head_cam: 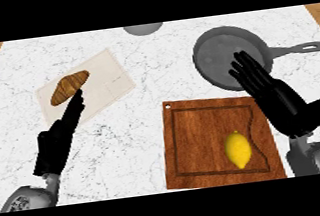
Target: Pick the lemon from the cutting board and place it in the pan
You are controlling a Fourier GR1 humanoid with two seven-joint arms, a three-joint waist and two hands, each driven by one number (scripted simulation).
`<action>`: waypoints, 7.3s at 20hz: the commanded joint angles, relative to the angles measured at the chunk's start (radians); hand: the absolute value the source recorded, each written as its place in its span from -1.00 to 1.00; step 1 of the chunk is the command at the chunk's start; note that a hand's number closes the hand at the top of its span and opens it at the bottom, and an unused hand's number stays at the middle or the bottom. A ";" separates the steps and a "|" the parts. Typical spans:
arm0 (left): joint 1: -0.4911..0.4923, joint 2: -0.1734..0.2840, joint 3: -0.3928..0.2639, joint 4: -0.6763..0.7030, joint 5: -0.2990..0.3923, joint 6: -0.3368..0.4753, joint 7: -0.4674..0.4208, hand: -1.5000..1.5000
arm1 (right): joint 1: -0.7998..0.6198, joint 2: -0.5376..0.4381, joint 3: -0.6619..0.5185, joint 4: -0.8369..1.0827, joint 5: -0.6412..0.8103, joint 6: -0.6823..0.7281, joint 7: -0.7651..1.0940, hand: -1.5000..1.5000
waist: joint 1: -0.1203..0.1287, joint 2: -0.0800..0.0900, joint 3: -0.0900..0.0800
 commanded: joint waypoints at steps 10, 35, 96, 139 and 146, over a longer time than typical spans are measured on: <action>-0.067 -0.024 0.209 0.027 0.068 0.065 -0.048 0.00 | 0.125 -0.232 -0.019 0.090 0.356 0.117 -0.423 -1.00 | -0.061 -0.004 0.004; -0.092 -0.092 0.252 0.100 0.013 -0.024 -0.136 0.00 | -0.045 -0.578 -0.116 -0.414 0.395 0.377 0.170 -1.00 | -0.007 0.003 0.002; -0.058 -0.205 0.399 -0.037 -0.130 -0.159 0.013 0.00 | -0.080 -0.046 0.266 -0.053 1.171 0.678 0.269 -1.00 | -0.010 0.002 0.003; -0.099 -0.206 0.456 0.009 -0.155 -0.201 0.002 0.00 | -0.048 0.230 0.622 -0.221 1.519 0.115 0.467 1.00 | -0.013 -0.004 0.003; -0.054 -0.238 0.446 0.031 -0.174 -0.193 -0.103 0.00 | -0.193 0.231 0.469 -0.262 1.466 0.067 0.549 1.00 | -0.010 0.002 0.003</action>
